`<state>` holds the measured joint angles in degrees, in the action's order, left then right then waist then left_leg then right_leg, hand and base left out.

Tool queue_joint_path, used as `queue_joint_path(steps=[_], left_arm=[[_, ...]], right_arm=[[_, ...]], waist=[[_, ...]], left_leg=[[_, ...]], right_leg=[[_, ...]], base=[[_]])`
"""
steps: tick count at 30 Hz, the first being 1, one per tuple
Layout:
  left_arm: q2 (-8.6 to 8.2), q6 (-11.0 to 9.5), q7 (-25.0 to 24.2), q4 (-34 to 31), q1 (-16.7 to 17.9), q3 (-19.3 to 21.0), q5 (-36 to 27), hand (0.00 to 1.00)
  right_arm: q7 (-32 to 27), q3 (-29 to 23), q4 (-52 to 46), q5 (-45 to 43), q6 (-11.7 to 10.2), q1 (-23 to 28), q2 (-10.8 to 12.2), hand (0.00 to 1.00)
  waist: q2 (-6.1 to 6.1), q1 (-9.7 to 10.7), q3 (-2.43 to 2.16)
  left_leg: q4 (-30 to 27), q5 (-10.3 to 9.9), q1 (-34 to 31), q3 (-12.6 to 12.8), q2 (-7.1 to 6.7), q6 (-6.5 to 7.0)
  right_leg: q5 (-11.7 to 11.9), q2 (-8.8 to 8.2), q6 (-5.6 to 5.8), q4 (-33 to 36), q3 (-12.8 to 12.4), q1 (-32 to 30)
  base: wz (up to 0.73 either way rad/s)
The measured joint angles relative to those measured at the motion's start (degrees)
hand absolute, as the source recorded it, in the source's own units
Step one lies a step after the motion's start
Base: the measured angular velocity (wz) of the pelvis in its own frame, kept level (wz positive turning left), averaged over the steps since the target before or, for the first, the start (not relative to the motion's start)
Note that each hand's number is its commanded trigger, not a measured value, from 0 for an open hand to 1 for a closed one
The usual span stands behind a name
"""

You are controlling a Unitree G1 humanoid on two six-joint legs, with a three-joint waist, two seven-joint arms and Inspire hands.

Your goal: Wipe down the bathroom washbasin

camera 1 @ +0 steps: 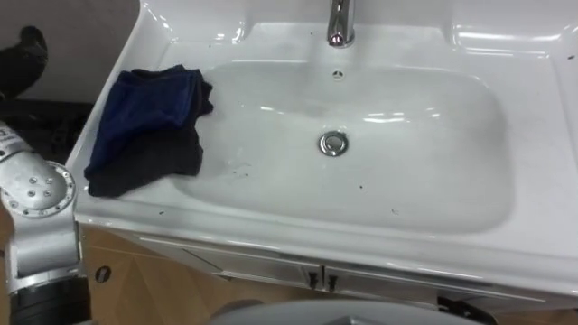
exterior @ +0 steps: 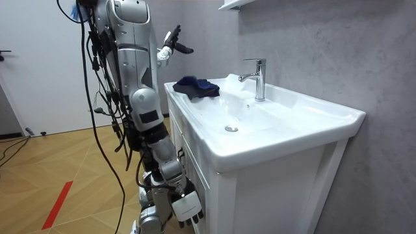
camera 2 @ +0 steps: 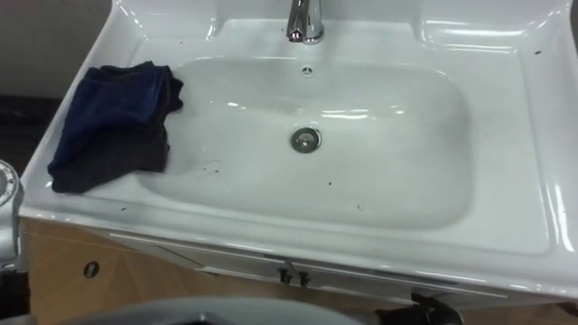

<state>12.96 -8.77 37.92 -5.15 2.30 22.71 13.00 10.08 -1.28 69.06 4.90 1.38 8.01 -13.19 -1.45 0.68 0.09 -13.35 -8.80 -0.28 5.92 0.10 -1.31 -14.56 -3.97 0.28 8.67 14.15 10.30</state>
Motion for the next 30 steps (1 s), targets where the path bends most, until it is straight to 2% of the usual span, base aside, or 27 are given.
queue_joint_path(steps=[3, 9, 14, 18, 23, 27, 30], left_arm=[[0.0, -0.6, 1.2, 0.0, -0.5, 1.0, 0.0, 0.0], [0.0, -0.7, 4.7, 0.1, -0.1, 3.7, -0.5, 0.0], [0.44, -0.8, 6.9, 2.0, 0.7, 4.9, -6.2, 0.0], [1.03, -0.7, 7.6, 6.3, 3.3, 5.5, -9.1, 0.0], [1.63, -0.3, 7.5, 15.0, 6.7, 8.2, -10.4, 0.0], [1.66, -0.2, 7.7, 21.4, 8.7, 11.2, -17.8, 0.0], [1.72, 0.0, 7.8, 26.4, 9.5, 13.8, -20.2, 0.0]], right_arm=[[0.0, -0.1, -0.1, -0.5, -0.8, 0.6, 0.0, 0.0], [-0.7, -0.2, -0.2, -0.9, -0.9, 1.6, -0.1, 0.0], [-0.9, -1.1, -0.3, -1.0, -0.7, 2.3, -0.4, 0.0], [-1.3, -1.3, -0.7, -1.5, -0.3, 2.6, -0.7, 0.0], [-2.1, -2.2, -1.8, -2.9, 0.3, 4.2, -0.5, 0.0], [-2.3, -2.4, -2.2, -4.2, 1.8, 5.3, -0.6, 0.0], [-1.7, -3.3, -2.8, -7.1, 2.9, 6.0, -0.5, 0.0]], waist=[[-0.02, -0.7, 0.0], [-0.17, -1.9, -0.03], [-0.98, -2.9, -0.02], [-1.3, -3.2, -0.18], [-1.3, -5.4, -0.39], [-1.31, -6.2, -0.73], [-1.25, -7.6, -0.69]], left_leg=[[-0.1, 0.0, -0.1, 0.0, 0.0, 0.0], [-0.1, 0.0, -0.2, 0.0, 0.01, 0.0], [-0.1, 0.0, -0.2, -0.1, 0.0, 0.0], [-0.2, 0.0, -0.2, -0.1, 0.0, 0.0], [-0.2, 0.0, -0.3, -0.6, -0.15, 0.0], [-0.2, 0.0, 0.0, -2.0, -0.62, 0.0], [-0.2, 0.0, 0.0, -2.8, -0.87, 0.01]], right_leg=[[0.0, -0.01, 0.01, 0.0, -0.1, -0.1], [0.0, 0.0, 0.01, 0.0, 0.2, -0.1], [0.0, -0.01, 0.03, -0.1, 0.2, -0.1], [-0.3, -0.06, 0.02, 0.0, 0.2, -0.2], [-0.3, -0.1, -0.01, 0.1, 0.3, -0.3], [-0.4, -0.24, 0.13, -0.1, 1.4, 0.6], [-0.8, -0.43, 0.24, 0.0, 1.6, 0.6]], base=[[0.0], [0.0], [0.0], [-0.01], [0.02], [0.15], [0.04]])
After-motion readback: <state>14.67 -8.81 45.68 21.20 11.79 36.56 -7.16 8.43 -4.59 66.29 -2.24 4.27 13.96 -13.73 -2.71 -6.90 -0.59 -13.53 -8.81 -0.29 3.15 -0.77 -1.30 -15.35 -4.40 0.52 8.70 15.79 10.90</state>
